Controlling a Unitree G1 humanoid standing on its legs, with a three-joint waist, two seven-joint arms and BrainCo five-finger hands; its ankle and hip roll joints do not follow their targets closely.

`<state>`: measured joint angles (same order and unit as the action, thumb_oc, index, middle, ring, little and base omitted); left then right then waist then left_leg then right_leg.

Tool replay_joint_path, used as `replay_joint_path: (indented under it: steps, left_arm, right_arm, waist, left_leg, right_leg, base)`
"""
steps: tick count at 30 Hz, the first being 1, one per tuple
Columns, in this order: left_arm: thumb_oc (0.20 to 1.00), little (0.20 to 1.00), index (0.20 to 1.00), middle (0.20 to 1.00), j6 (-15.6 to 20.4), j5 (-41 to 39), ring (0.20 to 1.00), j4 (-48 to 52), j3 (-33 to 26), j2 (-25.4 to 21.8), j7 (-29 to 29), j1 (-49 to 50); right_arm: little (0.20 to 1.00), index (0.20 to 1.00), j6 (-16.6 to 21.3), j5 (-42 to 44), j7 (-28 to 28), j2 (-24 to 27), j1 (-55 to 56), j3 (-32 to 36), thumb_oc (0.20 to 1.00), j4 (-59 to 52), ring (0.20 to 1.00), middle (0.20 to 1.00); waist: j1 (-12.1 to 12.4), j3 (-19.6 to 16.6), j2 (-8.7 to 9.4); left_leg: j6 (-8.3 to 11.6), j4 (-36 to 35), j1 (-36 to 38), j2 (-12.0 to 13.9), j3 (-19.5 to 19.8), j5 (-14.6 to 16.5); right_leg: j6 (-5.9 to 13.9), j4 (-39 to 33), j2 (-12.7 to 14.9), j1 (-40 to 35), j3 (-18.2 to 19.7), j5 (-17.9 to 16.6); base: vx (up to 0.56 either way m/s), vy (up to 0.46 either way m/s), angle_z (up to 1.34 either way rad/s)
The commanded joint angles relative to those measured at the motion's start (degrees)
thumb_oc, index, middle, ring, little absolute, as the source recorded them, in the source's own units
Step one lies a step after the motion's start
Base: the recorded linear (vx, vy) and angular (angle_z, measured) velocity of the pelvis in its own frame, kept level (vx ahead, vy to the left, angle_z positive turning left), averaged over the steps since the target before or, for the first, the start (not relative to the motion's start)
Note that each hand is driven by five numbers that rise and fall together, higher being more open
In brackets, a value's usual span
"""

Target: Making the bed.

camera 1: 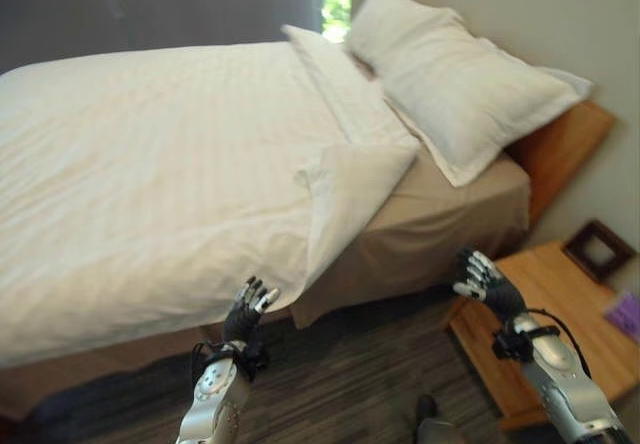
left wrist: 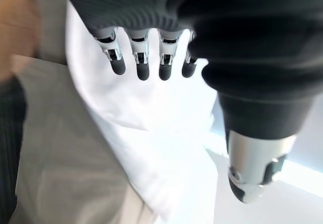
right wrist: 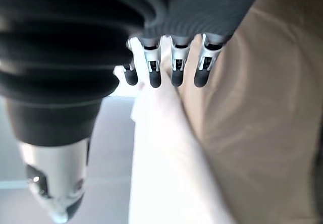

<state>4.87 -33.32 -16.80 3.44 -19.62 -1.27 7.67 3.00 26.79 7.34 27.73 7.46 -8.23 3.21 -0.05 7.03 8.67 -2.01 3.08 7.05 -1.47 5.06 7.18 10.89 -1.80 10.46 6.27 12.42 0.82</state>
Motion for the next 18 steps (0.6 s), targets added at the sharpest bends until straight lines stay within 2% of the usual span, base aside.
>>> replay_joint_path:
  steps: [1, 3, 5, 6, 7, 8, 9, 10, 13, 14, 15, 16, 17, 18]
  left_arm:
    - [1.000, 1.000, 1.000, 1.000, 2.7, 1.8, 1.000, 3.3, 1.5, 0.7, 2.1, -3.6]
    - [1.000, 1.000, 1.000, 1.000, 2.7, 1.8, 1.000, 3.5, 0.8, 0.3, 2.0, -3.3]
    - [1.000, 1.000, 1.000, 1.000, 3.1, 1.2, 1.000, 3.2, 0.2, 0.5, 2.3, -2.6]
    - [1.000, 1.000, 1.000, 1.000, 3.2, -0.1, 1.000, 2.2, 0.2, 1.0, 1.7, -3.1]
    - [1.000, 1.000, 1.000, 1.000, 3.2, -1.2, 1.000, 2.1, 0.5, 1.3, 1.6, -3.4]
    - [1.000, 1.000, 1.000, 1.000, 3.2, -1.2, 1.000, 2.1, 0.4, 1.4, 1.6, -3.5]
    - [1.000, 1.000, 1.000, 1.000, 2.9, -1.8, 1.000, 1.5, 1.5, 2.0, 1.6, -4.0]
    - [1.000, 1.000, 1.000, 1.000, 2.7, -1.5, 1.000, 1.4, 2.6, 2.1, 1.6, -4.6]
    - [1.000, 1.000, 1.000, 1.000, 2.3, -1.3, 1.000, 1.9, 3.7, 2.2, 1.8, -4.8]
    - [1.000, 1.000, 1.000, 1.000, 2.3, -1.9, 1.000, 2.4, 4.4, 2.6, 2.5, -4.6]
    - [1.000, 1.000, 1.000, 1.000, 2.3, -1.9, 1.000, 2.4, 4.4, 2.6, 2.5, -4.6]
    - [1.000, 1.000, 1.000, 1.000, 2.2, -1.7, 1.000, 2.8, 4.4, 2.6, 2.5, -4.5]
    - [1.000, 1.000, 1.000, 1.000, 2.4, -2.4, 1.000, 3.0, 4.5, 2.9, 2.0, -4.4]
    - [1.000, 1.000, 1.000, 1.000, 2.3, -3.1, 1.000, 3.3, 4.5, 2.9, 1.9, -4.4]
  right_arm:
    - [1.000, 1.000, 2.7, -1.2, 1.3, 1.5, -3.0, 4.9, 1.000, -4.2, 1.000, 1.000]
    - [1.000, 1.000, 2.8, -1.4, 1.5, 2.0, -3.4, 4.8, 1.000, -3.8, 1.000, 1.000]
    - [1.000, 1.000, 2.9, -1.1, 2.4, 2.5, -5.9, 3.5, 1.000, -2.9, 1.000, 1.000]
    - [1.000, 1.000, 3.5, -1.4, 1.4, 3.4, -8.0, 2.7, 1.000, -2.3, 1.000, 1.000]
    - [1.000, 1.000, 3.7, -1.3, 1.2, 3.8, -9.3, 2.0, 1.000, -2.7, 1.000, 1.000]
    - [1.000, 1.000, 3.7, -1.3, 1.2, 3.8, -9.4, 2.0, 1.000, -2.7, 1.000, 1.000]
    - [1.000, 1.000, 3.9, -1.2, 1.1, 4.3, -9.9, 1.7, 1.000, -4.0, 1.000, 1.000]
    - [1.000, 1.000, 4.0, -0.7, 1.0, 4.2, -9.4, 2.0, 1.000, -4.5, 1.000, 1.000]
    - [1.000, 1.000, 4.0, -0.6, 0.8, 3.6, -8.9, 1.8, 1.000, -4.3, 1.000, 1.000]
    - [1.000, 1.000, 3.9, -1.4, 0.6, 3.5, -8.5, 1.3, 1.000, -4.4, 1.000, 1.000]
    - [1.000, 1.000, 3.9, -1.4, 0.6, 3.5, -8.5, 1.3, 1.000, -4.4, 1.000, 1.000]
    - [1.000, 1.000, 3.9, -1.6, 0.5, 3.3, -8.5, 1.1, 1.000, -4.7, 1.000, 1.000]
    - [1.000, 1.000, 4.3, -1.3, 0.2, 2.8, -8.4, 0.6, 1.000, -5.5, 1.000, 1.000]
    - [1.000, 1.000, 4.1, -1.0, 0.2, 2.5, -8.1, 0.5, 1.000, -5.8, 1.000, 1.000]
  waist:
    - [-1.0, 1.1, -1.46]
    - [-0.9, 1.2, -1.16]
    - [0.0, 0.9, -1.00]
    - [0.2, 1.3, -1.22]
    - [0.2, 1.7, -1.49]
    - [0.0, 1.7, -1.52]
    - [0.1, 1.9, -1.68]
    - [-0.3, 2.0, -1.84]
    - [-0.9, 1.9, -2.35]
    - [-1.1, 2.3, -2.72]
    - [-1.2, 2.2, -2.77]
    - [-1.1, 2.6, -2.71]
    - [-0.9, 3.8, -1.42]
    - [-0.4, 4.6, -1.27]
  left_leg:
    - [1.88, -4.1, 1.0, 2.1, -2.9, -3.4]
    - [2.52, -3.9, 1.6, 2.6, -1.3, -3.4]
    - [3.33, -2.8, 1.6, 4.1, -0.1, -2.8]
    - [4.69, 0.5, 0.2, 5.7, -0.8, -3.6]
    - [5.14, 1.9, -0.8, 6.1, -0.6, -4.0]
    - [5.17, 2.1, -0.9, 6.1, -0.5, -3.9]
    - [5.78, 3.5, -2.4, 6.7, -0.7, -5.8]
    - [5.84, 3.6, -3.2, 7.7, -2.7, -6.9]
    - [6.24, 3.9, -3.9, 8.6, -4.5, -7.2]
    - [6.86, 9.3, -5.8, 9.1, -4.9, -9.3]
    - [6.89, 9.7, -6.1, 9.1, -4.8, -9.1]
    - [6.90, 14.3, -7.8, 9.0, -4.5, -10.5]
    - [6.49, 28.5, -12.5, 8.8, -6.9, -14.0]
    - [6.39, 34.1, -15.7, 8.9, -6.9, -14.2]
  right_leg:
    - [1.26, -0.1, -1.6, 0.0, -6.2, -10.9]
    - [1.14, 1.0, -1.5, -0.2, -7.7, -11.5]
    - [0.23, 1.6, -2.1, -1.4, -8.6, -9.4]
    - [-1.02, 2.2, -2.9, -2.7, -10.5, -8.4]
    - [-1.72, 2.3, -3.3, -3.5, -12.1, -7.6]
    - [-1.74, 2.4, -3.3, -3.5, -12.3, -7.5]
    - [-2.97, 2.4, -3.9, -4.9, -14.8, -6.5]
    - [-3.40, 2.6, -3.9, -5.4, -16.7, -5.8]
    - [-4.38, 2.7, -4.5, -6.4, -18.4, -4.4]
    - [-5.63, 2.9, -5.1, -7.6, -19.3, -3.6]
    - [-5.65, 2.9, -5.2, -7.5, -19.4, -3.6]
    - [-6.29, 3.0, -5.3, -8.1, -19.6, -3.3]
    - [-8.15, 3.1, -5.1, -9.9, -20.3, -2.8]
    - [-8.95, 3.3, -5.6, -10.7, -20.6, -2.3]
  base:
    - [0.21, -0.206, 1.41]
    - [0.17, -0.202, 1.29]
    - [0.22, -0.395, 0.73]
    - [0.19, -0.461, 0.34]
    - [0.11, -0.287, 0.40]
    - [0.08, -0.248, 0.53]
    - [0.10, -0.225, 0.73]
    - [0.13, -0.276, 0.81]
    - [0.09, -0.156, 0.86]
    - [0.06, -0.096, 0.34]
    - [0.08, -0.151, 0.26]
    - [0.08, -0.254, 0.11]
    - [0.10, -0.339, -0.10]
    - [0.13, -0.360, -0.30]
